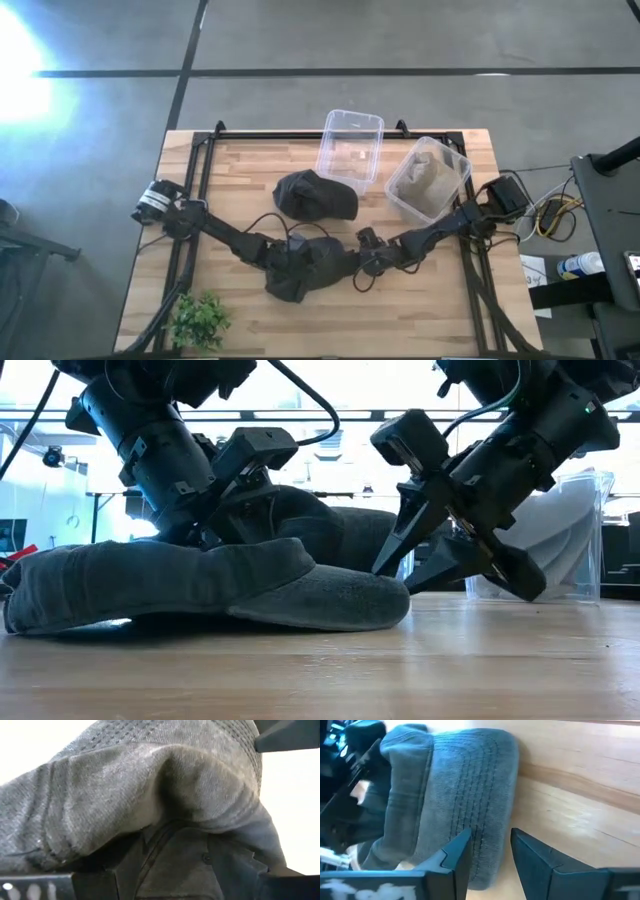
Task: Pick & Place hat
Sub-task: Put the bottom black cap into the left transparent bin
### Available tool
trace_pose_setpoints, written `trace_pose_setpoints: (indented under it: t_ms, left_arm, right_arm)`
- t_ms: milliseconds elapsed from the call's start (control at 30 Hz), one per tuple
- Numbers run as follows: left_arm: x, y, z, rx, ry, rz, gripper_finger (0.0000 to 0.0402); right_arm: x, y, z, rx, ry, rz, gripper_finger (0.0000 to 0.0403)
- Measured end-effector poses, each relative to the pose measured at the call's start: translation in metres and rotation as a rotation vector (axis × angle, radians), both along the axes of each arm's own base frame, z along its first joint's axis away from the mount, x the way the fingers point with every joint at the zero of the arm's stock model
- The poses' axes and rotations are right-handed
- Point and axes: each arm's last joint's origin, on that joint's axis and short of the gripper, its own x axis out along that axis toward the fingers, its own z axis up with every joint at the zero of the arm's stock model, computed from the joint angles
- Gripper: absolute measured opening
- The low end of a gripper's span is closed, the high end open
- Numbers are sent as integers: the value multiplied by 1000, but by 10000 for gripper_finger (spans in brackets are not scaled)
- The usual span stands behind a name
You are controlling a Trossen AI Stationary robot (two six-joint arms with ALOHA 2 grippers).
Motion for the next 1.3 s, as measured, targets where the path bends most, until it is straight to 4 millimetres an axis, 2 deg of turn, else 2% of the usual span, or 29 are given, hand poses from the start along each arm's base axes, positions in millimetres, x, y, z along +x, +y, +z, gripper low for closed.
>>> trace_pose_setpoints:
  t_ms: [267, 467, 567, 700, 833, 1000, 1167, 1300]
  left_arm:
    - [4, -1, 2, -15, -46, -1, 225]
    - [6, -1, 4, -17, -74, 3, 225]
    - [9, -2, 6, -35, -115, 19, 225]
    - [11, -2, 13, -61, -175, 20, 225]
    - [8, -1, 32, -84, -221, 24, 225]
    - [-1, 0, 61, -113, -287, 16, 225]
    - [-16, 2, 100, -144, -395, 12, 225]
    - [-31, 1, 138, -75, -559, -28, 225]
  right_arm:
    - [15, 4, 17, -49, -203, 168, 132]
    - [17, 4, 20, -43, -231, 207, 129]
    - [17, 4, 20, -56, -231, 224, 112]
    - [17, 4, 20, -58, -230, 240, 68]
    - [17, 5, 23, -65, -245, 263, 19]
    - [15, 4, 38, -83, -287, 287, 15]
    - [8, 2, 70, -134, -377, 316, 14]
    - [-5, -5, 97, -239, -392, 288, 14]
